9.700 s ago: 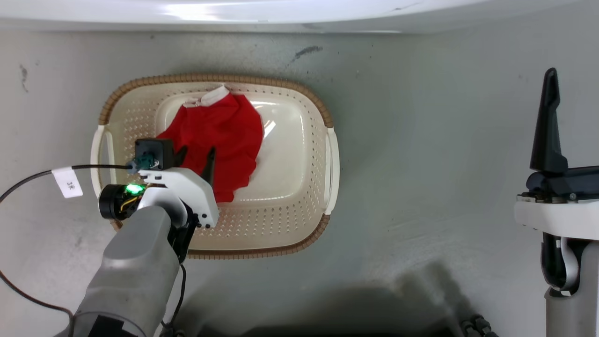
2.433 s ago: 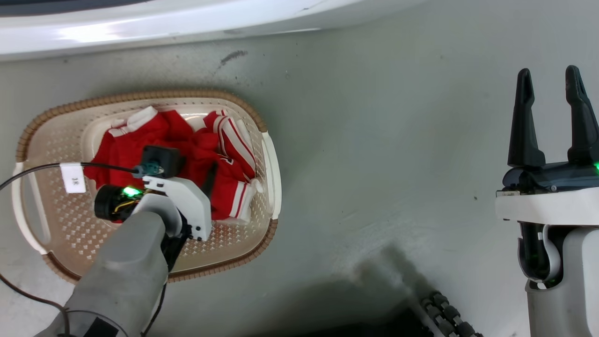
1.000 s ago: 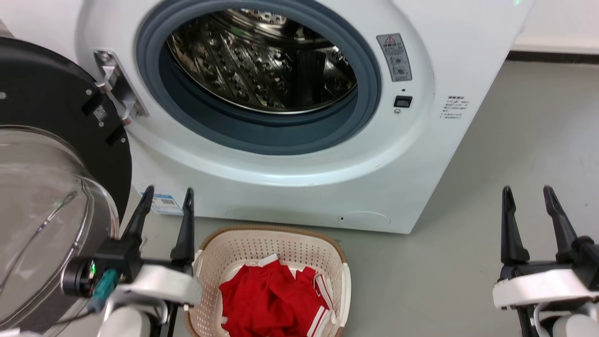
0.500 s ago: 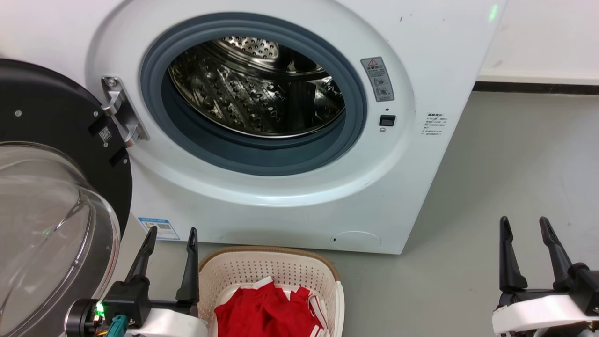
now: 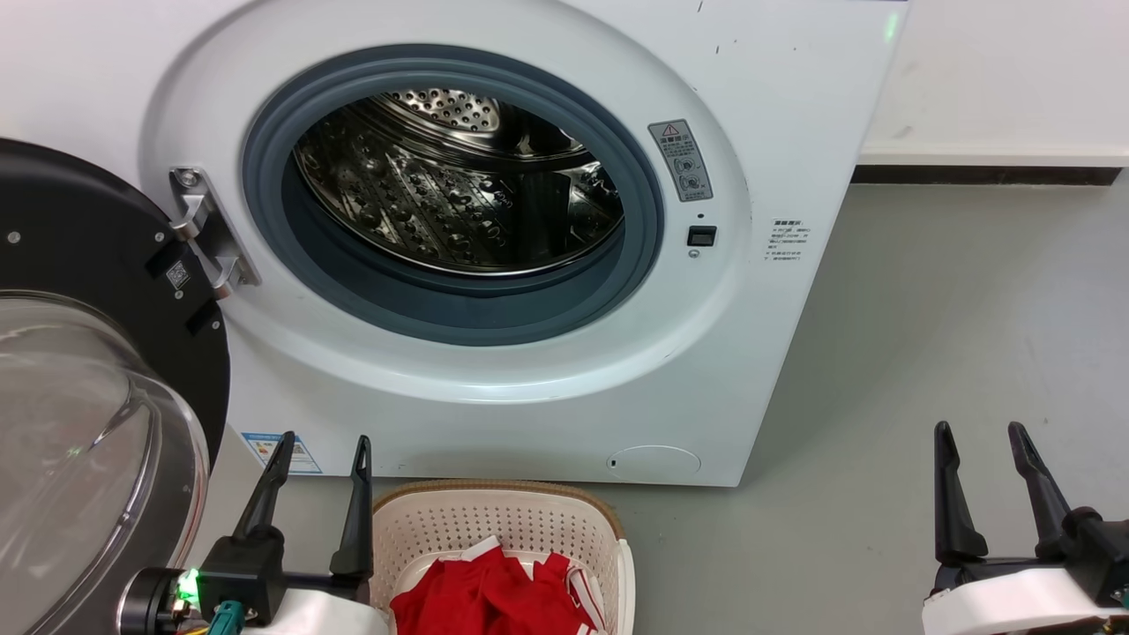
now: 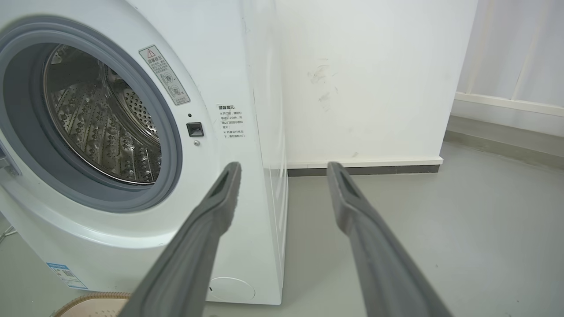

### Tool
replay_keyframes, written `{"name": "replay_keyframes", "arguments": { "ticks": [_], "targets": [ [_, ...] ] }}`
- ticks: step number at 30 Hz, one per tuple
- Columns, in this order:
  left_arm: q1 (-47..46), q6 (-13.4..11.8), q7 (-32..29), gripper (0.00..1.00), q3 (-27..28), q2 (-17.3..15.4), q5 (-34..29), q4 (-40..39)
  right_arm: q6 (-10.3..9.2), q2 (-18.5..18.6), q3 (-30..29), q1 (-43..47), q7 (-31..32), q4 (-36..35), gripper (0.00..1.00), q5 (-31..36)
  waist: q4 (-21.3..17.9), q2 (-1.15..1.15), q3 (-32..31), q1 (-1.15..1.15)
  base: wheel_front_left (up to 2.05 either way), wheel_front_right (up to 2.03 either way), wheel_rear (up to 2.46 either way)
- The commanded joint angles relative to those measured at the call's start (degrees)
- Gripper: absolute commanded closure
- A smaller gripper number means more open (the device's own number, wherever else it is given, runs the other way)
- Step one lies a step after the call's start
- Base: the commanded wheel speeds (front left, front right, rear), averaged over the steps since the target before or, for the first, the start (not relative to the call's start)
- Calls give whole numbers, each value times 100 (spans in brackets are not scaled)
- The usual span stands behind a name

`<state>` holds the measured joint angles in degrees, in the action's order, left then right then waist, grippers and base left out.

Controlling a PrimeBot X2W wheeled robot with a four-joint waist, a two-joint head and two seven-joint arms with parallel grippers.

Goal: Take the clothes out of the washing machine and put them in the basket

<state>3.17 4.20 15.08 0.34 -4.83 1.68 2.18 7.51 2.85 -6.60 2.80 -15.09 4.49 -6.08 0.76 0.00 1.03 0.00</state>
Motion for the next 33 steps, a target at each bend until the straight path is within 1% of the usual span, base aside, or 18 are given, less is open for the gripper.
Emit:
{"name": "replay_keyframes", "arguments": {
  "ticks": [1,16,17,22,33],
  "targets": [
    [53,-22,14,0,12,18,-39,-29,-4,6,24,80,-11,-15,0,-26,-19,0,7,0,0,0,0],
    [-44,-73,14,0,-8,78,-56,-35,-4,6,-17,0,-11,-8,0,-44,-53,0,59,0,0,0,0],
    [-57,-57,13,100,-20,82,-37,-53,-4,6,-20,0,-11,-9,100,-32,-51,0,58,0,0,0,0],
    [81,-67,-31,100,-15,86,3,229,0,-30,-16,62,9,237,100,-8,-53,0,58,0,0,0,0],
    [-86,-13,-341,100,96,99,1227,379,0,-24,-24,-89,311,344,100,-1178,-55,0,47,0,0,0,0]
  ]
}}
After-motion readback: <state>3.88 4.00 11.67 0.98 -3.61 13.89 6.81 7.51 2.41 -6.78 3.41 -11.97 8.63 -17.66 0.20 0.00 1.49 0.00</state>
